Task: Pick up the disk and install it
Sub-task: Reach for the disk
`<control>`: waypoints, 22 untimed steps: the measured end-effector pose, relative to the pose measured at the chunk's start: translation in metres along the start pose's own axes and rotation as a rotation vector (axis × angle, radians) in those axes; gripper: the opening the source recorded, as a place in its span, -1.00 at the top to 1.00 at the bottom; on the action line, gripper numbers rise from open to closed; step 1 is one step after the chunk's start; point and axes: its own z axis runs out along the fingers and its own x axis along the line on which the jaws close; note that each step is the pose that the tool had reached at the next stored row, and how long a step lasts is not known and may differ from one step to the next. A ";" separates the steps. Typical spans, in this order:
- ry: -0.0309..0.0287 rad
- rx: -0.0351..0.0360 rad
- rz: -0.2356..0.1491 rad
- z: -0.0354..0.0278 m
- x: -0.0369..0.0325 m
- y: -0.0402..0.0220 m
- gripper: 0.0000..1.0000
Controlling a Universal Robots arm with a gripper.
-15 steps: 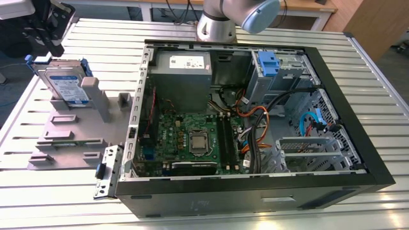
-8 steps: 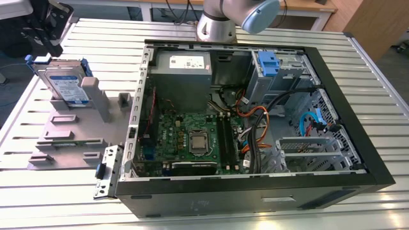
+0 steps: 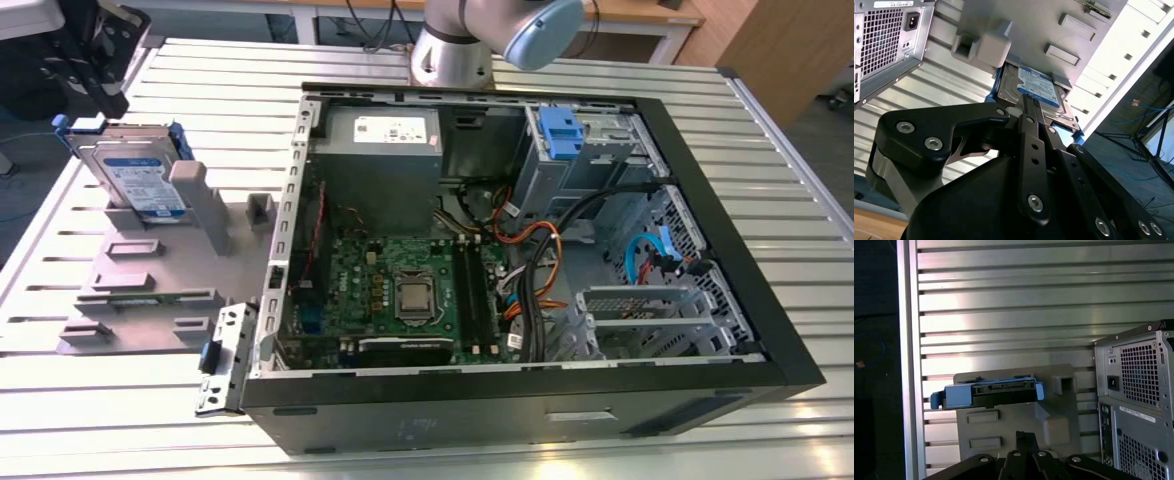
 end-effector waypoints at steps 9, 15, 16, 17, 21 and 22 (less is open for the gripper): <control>0.0000 0.0000 0.000 -0.0001 0.0027 -0.0002 0.79; 0.0000 0.0000 0.000 -0.0001 0.0047 -0.0004 0.79; 0.0000 0.0000 0.000 -0.0001 0.0050 -0.0004 0.79; 0.0000 0.0000 0.000 -0.0001 0.0054 -0.0004 0.79; 0.0000 0.0000 0.000 -0.0002 0.0065 -0.0005 0.79; 0.0000 0.0000 0.000 -0.0001 0.0068 -0.0005 0.79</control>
